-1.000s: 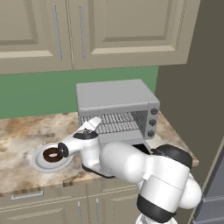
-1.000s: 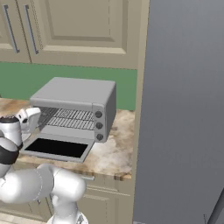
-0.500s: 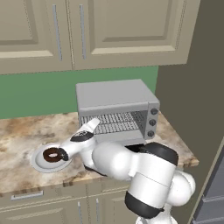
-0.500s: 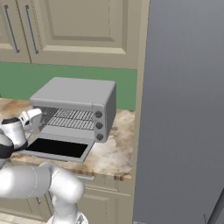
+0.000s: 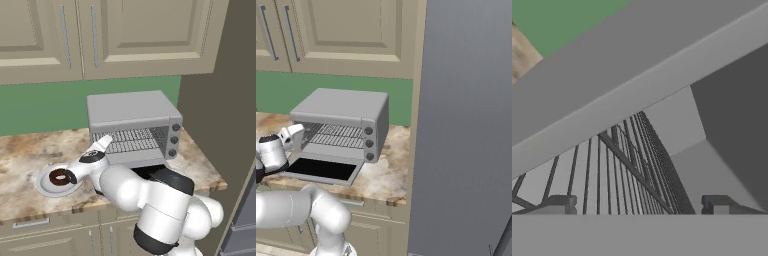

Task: Pick up the bagel from the plate, place it on the toaster oven rack, close the door, and set the timer.

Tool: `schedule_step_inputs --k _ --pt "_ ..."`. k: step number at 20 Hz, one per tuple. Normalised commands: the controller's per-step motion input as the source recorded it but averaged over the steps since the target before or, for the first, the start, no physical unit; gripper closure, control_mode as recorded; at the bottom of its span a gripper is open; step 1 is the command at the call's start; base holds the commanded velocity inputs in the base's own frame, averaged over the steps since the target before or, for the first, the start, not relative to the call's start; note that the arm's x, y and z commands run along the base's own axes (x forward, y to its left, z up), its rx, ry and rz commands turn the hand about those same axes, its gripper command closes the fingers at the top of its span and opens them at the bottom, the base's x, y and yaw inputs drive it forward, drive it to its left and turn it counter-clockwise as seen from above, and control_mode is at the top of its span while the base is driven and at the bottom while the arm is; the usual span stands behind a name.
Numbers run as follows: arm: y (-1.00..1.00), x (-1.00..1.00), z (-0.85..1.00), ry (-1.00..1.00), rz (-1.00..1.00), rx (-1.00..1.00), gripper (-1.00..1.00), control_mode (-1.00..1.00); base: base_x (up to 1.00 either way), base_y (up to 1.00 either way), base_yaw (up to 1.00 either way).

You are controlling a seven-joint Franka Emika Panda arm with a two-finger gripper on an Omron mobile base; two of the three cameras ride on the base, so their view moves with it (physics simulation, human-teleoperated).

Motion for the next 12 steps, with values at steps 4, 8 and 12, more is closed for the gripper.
schedule_step_inputs --k 4,8,12 --pt "-0.03 0.08 -0.01 0.00 0.05 0.00 -1.00 -1.00 0.00 0.00 0.00" --pt "-0.24 0.01 0.00 0.00 0.09 0.00 -1.00 -1.00 0.00 0.00 0.00" --pt "-0.27 0.00 -0.04 0.00 0.10 0.00 -1.00 -1.00 0.00 0.00 0.00"
